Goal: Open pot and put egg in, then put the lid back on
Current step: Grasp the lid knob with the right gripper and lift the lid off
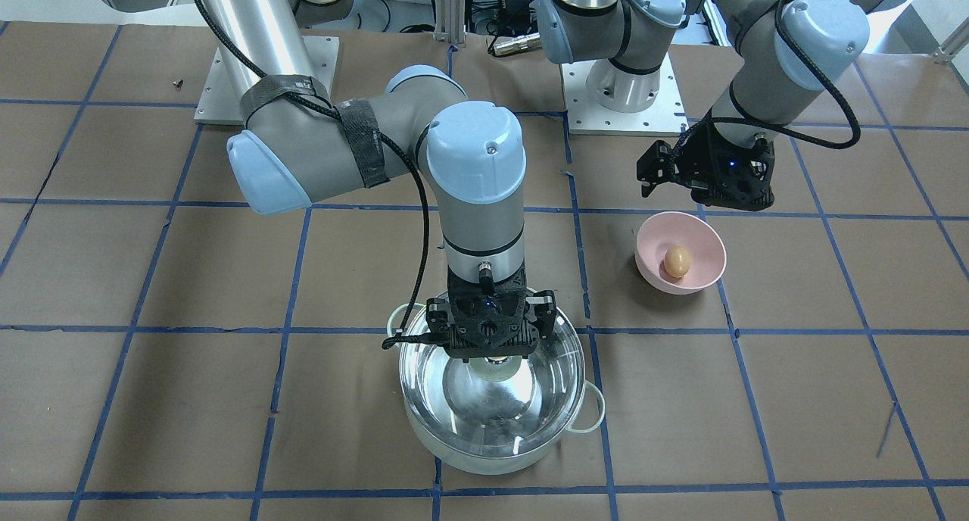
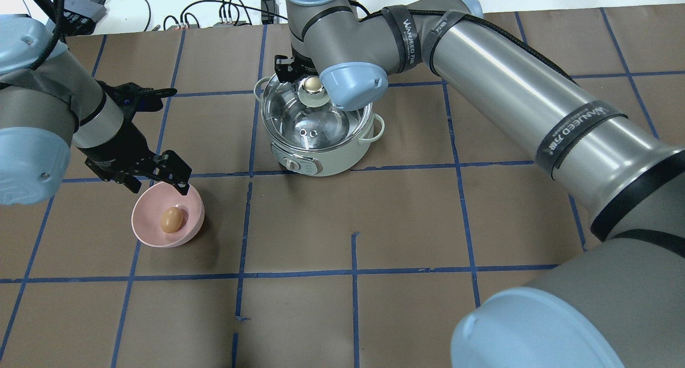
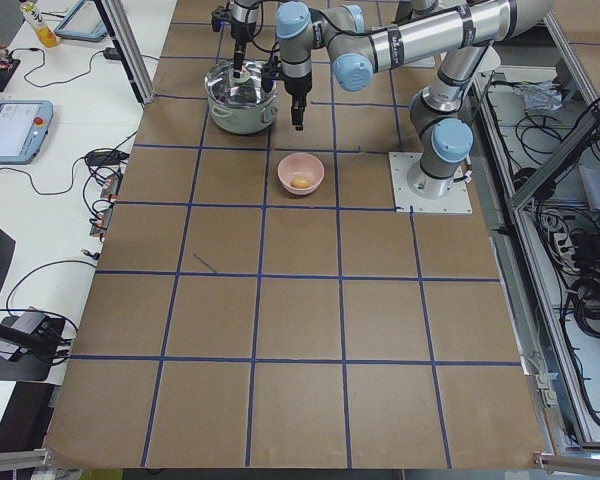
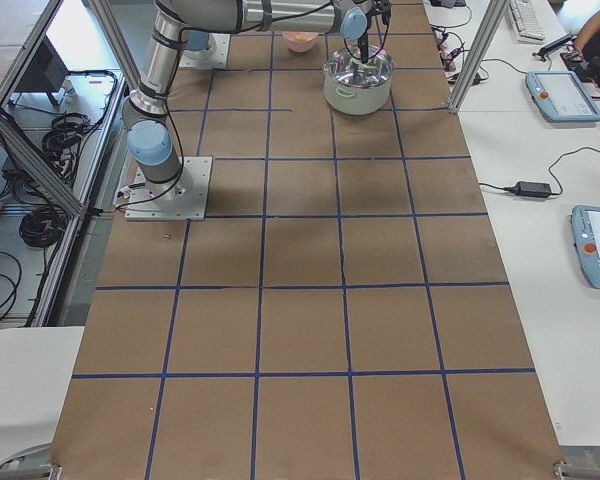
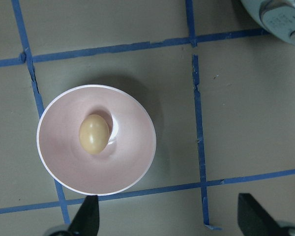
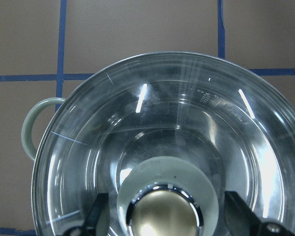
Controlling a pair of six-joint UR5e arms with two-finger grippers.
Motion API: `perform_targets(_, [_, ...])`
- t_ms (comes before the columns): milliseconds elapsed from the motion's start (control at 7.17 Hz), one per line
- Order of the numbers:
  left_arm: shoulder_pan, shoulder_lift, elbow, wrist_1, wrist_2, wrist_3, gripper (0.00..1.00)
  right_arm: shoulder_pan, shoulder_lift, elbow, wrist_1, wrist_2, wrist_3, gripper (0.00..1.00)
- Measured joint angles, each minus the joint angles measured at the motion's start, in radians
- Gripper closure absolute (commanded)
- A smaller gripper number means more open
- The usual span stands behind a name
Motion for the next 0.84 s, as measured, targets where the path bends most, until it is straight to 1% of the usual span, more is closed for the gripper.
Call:
perform_targets(139, [0.030,-0.025,-0.017,0.030,-0.002,0.006,0.02,0.000,-0.001,0.001,-0.004,0.001,-0.007,0.80])
perform_targets(279, [0.060,-0.061,-0.034,0.097,-0.003,0.009,0.02,0.000,-0.006,0.001,-0.010,0.000,-0.016,0.80])
perform_targets(418, [0.077,-0.102,-0.048,0.181,-0.002,0.014,0.01,-0.001,-0.027,0.001,-0.009,-0.001,-0.026,0.79])
perform_targets(558, [0.083,-0.132,-0.058,0.250,0.000,0.033,0.02,-0.004,-0.071,0.002,0.024,-0.003,-0.041,0.80])
perform_targets(697, [0.084,-0.152,-0.065,0.286,0.000,0.058,0.02,-0.018,-0.135,0.005,0.105,-0.004,-0.083,0.80])
perform_targets(836, [0.084,-0.164,-0.085,0.309,0.001,0.071,0.01,-0.060,-0.201,0.008,0.218,-0.001,-0.155,0.82])
